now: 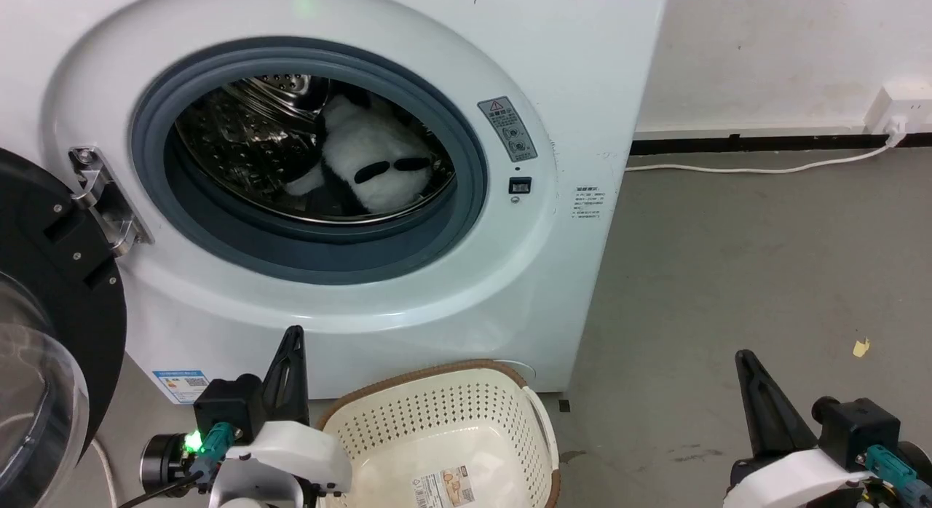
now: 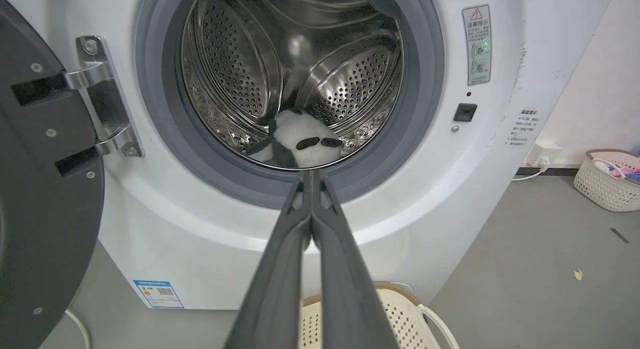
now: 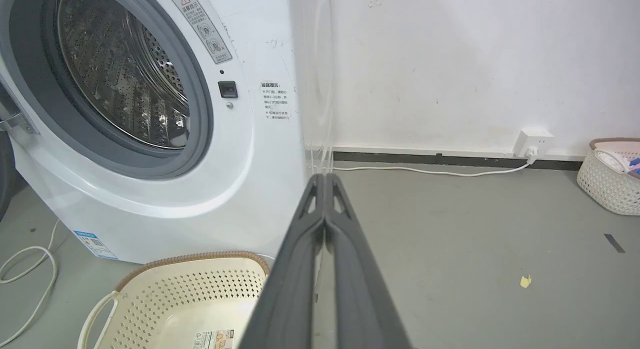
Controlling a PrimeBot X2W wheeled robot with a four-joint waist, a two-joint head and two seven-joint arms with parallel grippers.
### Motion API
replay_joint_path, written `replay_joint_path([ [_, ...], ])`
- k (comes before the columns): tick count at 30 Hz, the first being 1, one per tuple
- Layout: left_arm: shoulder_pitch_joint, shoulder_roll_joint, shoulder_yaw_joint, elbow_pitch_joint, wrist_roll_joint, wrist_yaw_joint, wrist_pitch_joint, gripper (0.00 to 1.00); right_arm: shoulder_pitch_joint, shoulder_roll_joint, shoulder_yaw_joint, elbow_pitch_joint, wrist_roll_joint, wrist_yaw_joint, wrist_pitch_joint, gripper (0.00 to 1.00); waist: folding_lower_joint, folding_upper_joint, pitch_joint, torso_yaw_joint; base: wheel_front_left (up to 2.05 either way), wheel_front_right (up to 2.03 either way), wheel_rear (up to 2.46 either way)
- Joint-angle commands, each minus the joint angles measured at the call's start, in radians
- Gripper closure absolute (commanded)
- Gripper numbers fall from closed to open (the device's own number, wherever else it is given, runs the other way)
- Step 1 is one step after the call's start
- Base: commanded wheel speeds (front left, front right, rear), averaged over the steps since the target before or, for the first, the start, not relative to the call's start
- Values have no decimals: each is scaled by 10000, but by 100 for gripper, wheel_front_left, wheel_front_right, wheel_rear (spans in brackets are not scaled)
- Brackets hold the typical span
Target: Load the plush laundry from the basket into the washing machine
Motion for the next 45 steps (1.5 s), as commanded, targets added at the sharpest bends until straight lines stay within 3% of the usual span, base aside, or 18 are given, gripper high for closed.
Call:
replay_joint_path([
  [1,187,2,23,-112,101,-52,40,100,-125,8,16,-81,-72,-3,50,100,0,0,-2,-8,0,0,0],
  [45,621,-16,404,-1054,944,-231,936,100,-248,14,192,-327,-633,-6,703,100,0,0,-90,-431,0,0,0],
])
